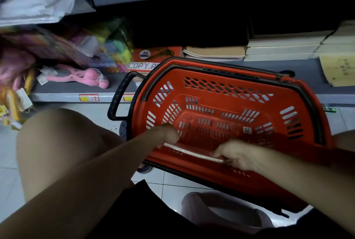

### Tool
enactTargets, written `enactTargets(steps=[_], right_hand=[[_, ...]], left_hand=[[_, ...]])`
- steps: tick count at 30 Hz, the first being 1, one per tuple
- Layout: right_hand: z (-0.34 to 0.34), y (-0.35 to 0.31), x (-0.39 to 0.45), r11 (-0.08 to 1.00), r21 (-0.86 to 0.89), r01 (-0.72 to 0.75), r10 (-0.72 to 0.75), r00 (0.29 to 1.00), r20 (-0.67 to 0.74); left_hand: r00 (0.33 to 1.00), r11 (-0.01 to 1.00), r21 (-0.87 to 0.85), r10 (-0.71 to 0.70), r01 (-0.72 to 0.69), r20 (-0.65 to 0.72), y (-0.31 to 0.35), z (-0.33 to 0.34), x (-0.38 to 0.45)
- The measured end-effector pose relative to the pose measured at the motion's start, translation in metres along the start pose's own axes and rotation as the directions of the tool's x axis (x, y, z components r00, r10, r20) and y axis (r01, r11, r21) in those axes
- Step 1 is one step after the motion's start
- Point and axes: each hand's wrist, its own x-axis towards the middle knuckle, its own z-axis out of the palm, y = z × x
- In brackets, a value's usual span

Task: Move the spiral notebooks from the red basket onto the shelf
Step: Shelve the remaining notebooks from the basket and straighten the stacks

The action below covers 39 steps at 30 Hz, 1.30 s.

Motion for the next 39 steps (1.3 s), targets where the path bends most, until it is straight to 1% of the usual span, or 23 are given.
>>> enactTargets(steps=[2, 4, 5, 7, 9, 11, 13, 15, 17, 20, 22, 24, 26, 29, 30, 32, 35, 36, 37, 39], right_hand=[[-0.004, -0.004, -0.007, 0.993, 0.099, -0.068, 0.063, 0.997, 0.050], [-0.005, -0.007, -0.015, 0.976, 0.194, -0.100, 0.087, 0.994, 0.073], [-0.005, -0.009, -0.018, 0.959, 0.262, -0.107, 0.087, 0.992, 0.087], [-0.006, -0.010, -0.026, 0.921, 0.372, -0.110, 0.073, 0.991, 0.112], [-0.010, -0.010, -0.040, 0.893, 0.446, -0.065, 0.021, 0.995, 0.102], [-0.021, -0.011, -0.059, 0.862, 0.507, 0.012, -0.047, 0.997, 0.056], [-0.034, -0.015, -0.085, 0.833, 0.539, 0.124, -0.150, 0.989, 0.003], [-0.042, -0.026, -0.115, 0.790, 0.555, 0.261, -0.280, 0.959, -0.053], [-0.044, -0.035, -0.142, 0.773, 0.512, 0.375, -0.381, 0.919, -0.098], [-0.036, -0.036, -0.173, 0.774, 0.419, 0.475, -0.463, 0.876, -0.138], [-0.028, -0.032, -0.189, 0.758, 0.393, 0.520, -0.509, 0.849, -0.141], [-0.021, -0.028, -0.205, 0.718, 0.394, 0.574, -0.565, 0.811, -0.150], [-0.016, -0.026, -0.219, 0.663, 0.395, 0.635, -0.616, 0.763, -0.193], [-0.009, -0.029, -0.238, 0.603, 0.352, 0.716, -0.680, 0.692, -0.241], [-0.006, -0.033, -0.244, 0.585, 0.338, 0.737, -0.701, 0.669, -0.247], [-0.002, -0.041, -0.250, 0.522, 0.311, 0.794, -0.753, 0.600, -0.270], [0.004, -0.054, -0.256, 0.393, 0.301, 0.869, -0.804, 0.483, -0.346], [0.006, -0.060, -0.258, 0.344, 0.310, 0.886, -0.819, 0.445, -0.363], [0.007, -0.066, -0.261, 0.301, 0.326, 0.896, -0.843, 0.410, -0.349], [0.007, -0.082, -0.262, 0.247, 0.346, 0.905, -0.874, 0.362, -0.323]], left_hand=[[1.000, 0.985, -0.171, -0.007, 0.004, -0.015, -0.003, -0.002, 0.000], [1.000, 0.919, -0.395, -0.013, 0.010, -0.004, -0.005, -0.005, -0.005], [1.000, 0.866, -0.500, -0.011, 0.006, -0.008, -0.005, -0.007, -0.011], [0.998, 0.752, -0.657, 0.025, -0.057, -0.058, -0.008, -0.011, -0.028], [0.990, 0.639, -0.756, 0.088, -0.143, -0.112, -0.014, -0.016, -0.052], [0.971, 0.533, -0.815, 0.186, -0.229, -0.151, -0.022, -0.021, -0.077], [0.934, 0.444, -0.830, 0.272, -0.337, -0.233, -0.029, -0.028, -0.099], [0.886, 0.346, -0.826, 0.302, -0.446, -0.352, -0.031, -0.034, -0.115], [0.843, 0.230, -0.820, 0.272, -0.524, -0.463, -0.030, -0.039, -0.129], [0.779, 0.033, -0.796, 0.230, -0.605, -0.583, -0.024, -0.041, -0.151], [0.734, -0.077, -0.762, 0.222, -0.644, -0.642, -0.022, -0.041, -0.167], [0.710, -0.163, -0.741, 0.212, -0.652, -0.671, -0.025, -0.041, -0.184], [0.694, -0.220, -0.725, 0.209, -0.653, -0.689, -0.033, -0.038, -0.194], [0.677, -0.300, -0.706, 0.211, -0.642, -0.705, -0.046, -0.038, -0.200], [0.656, -0.327, -0.689, 0.220, -0.647, -0.722, -0.049, -0.040, -0.203], [0.587, -0.382, -0.626, 0.229, -0.680, -0.777, -0.057, -0.047, -0.209], [0.488, -0.411, -0.558, 0.270, -0.721, -0.830, -0.067, -0.061, -0.217], [0.471, -0.421, -0.544, 0.273, -0.726, -0.839, -0.069, -0.066, -0.220], [0.455, -0.436, -0.529, 0.269, -0.728, -0.849, -0.070, -0.072, -0.223], [0.433, -0.452, -0.514, 0.277, -0.729, -0.857, -0.068, -0.087, -0.230]])
